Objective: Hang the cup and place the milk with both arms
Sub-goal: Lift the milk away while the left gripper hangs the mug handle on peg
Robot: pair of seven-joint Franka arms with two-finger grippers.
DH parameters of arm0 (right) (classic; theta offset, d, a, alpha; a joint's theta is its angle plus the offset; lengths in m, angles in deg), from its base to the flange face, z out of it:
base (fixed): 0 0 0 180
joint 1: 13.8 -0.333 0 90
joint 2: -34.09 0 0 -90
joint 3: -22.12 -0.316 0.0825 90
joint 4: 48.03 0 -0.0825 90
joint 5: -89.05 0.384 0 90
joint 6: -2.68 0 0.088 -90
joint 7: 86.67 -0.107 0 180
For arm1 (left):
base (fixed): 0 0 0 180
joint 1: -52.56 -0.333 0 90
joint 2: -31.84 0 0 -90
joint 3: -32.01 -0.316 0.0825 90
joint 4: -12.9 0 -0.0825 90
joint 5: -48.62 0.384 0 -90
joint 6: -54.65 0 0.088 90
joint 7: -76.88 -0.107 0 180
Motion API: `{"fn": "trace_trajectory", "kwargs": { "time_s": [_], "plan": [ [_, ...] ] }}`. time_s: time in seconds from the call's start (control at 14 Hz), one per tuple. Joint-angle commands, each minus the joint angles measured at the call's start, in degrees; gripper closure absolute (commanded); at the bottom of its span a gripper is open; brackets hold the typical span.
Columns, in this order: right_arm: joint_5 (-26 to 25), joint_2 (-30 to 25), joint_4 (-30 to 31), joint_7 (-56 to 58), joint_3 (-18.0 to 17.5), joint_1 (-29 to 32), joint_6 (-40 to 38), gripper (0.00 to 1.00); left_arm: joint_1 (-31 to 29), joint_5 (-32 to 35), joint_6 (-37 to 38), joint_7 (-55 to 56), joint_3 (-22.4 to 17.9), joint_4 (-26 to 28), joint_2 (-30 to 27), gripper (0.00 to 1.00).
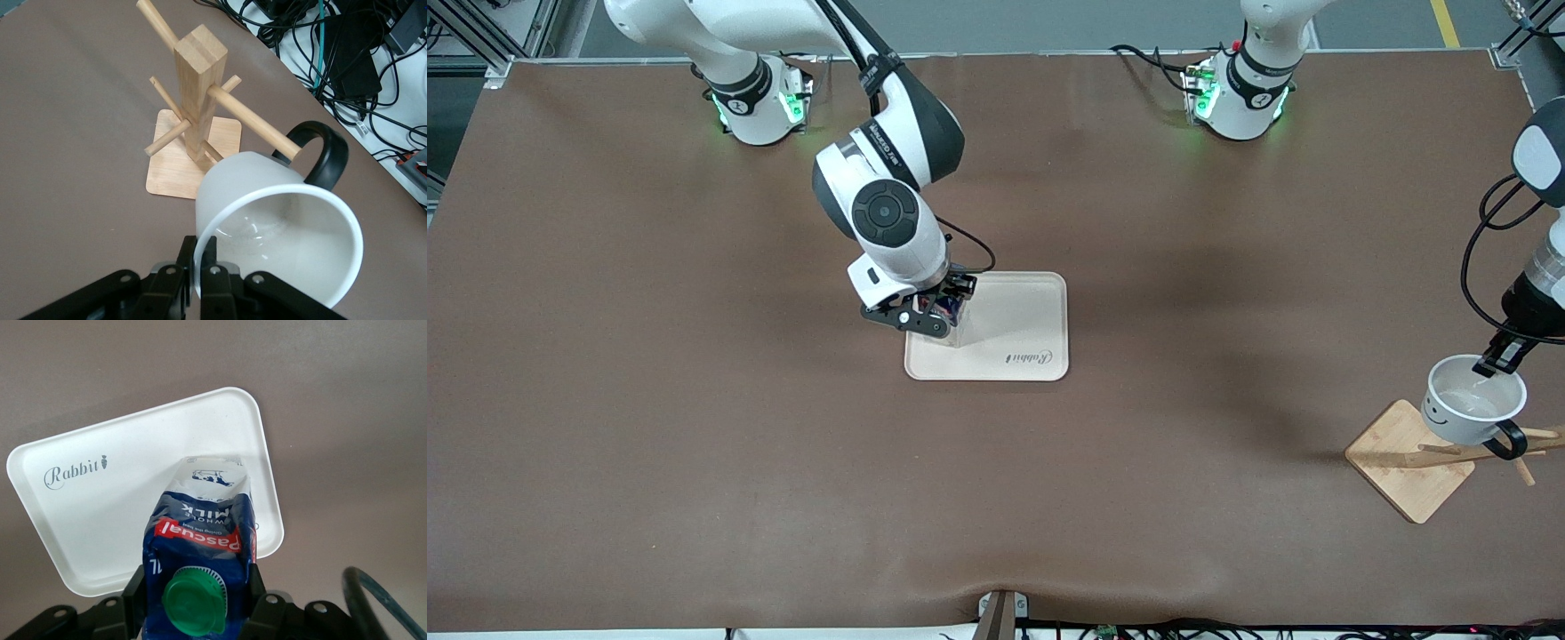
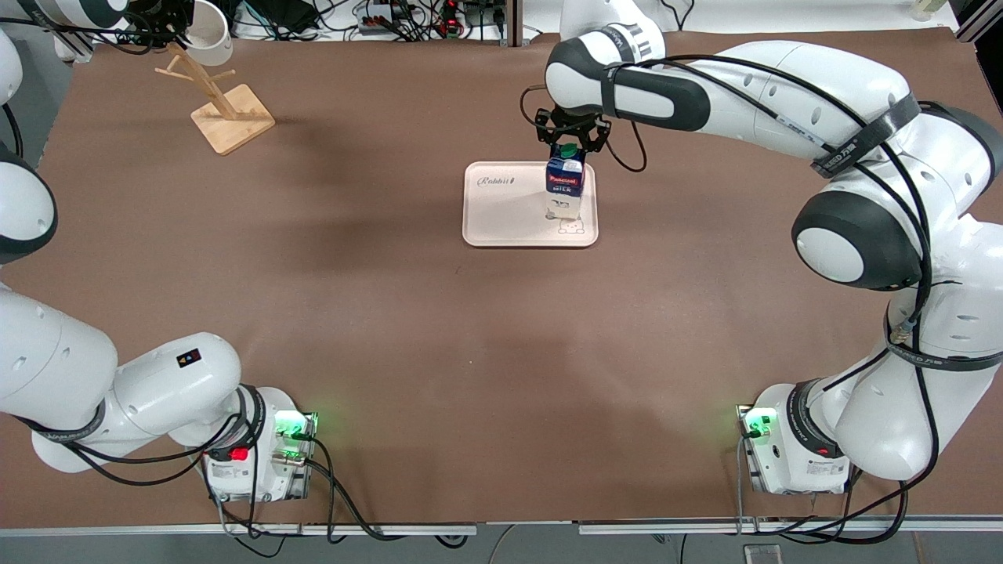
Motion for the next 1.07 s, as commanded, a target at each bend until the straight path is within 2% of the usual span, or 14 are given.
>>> {"fn": "trace_trajectory", "kwargs": {
  "time_s": [0.0, 0.36, 0.64, 1.0],
  "plan": [
    [1.19, 0.09, -2.64, -0.18, 0.51, 0.40, -3.33, 0.96, -1.90, -5.16, -0.77, -5.23, 0.44, 2.02, -2.91, 1.00],
    [1.46, 0.09, -13.01, 0.78, 0.25, 5.93, -18.98, 0.96, -3.13, -5.79, -0.77, -7.00, 0.35, 2.20, -2.83, 1.00],
    [1.55, -0.26, -15.05, 4.46, 0.16, 10.14, -22.42, 0.96, -4.10, -5.79, -0.77, -8.76, 0.27, 2.38, -2.39, 1.00],
    [1.28, -2.73, -15.83, 14.65, 0.43, 17.17, -26.02, 0.95, -4.28, -5.79, -0.77, -8.76, 0.27, 2.38, -1.43, 1.00]
  ]
}}
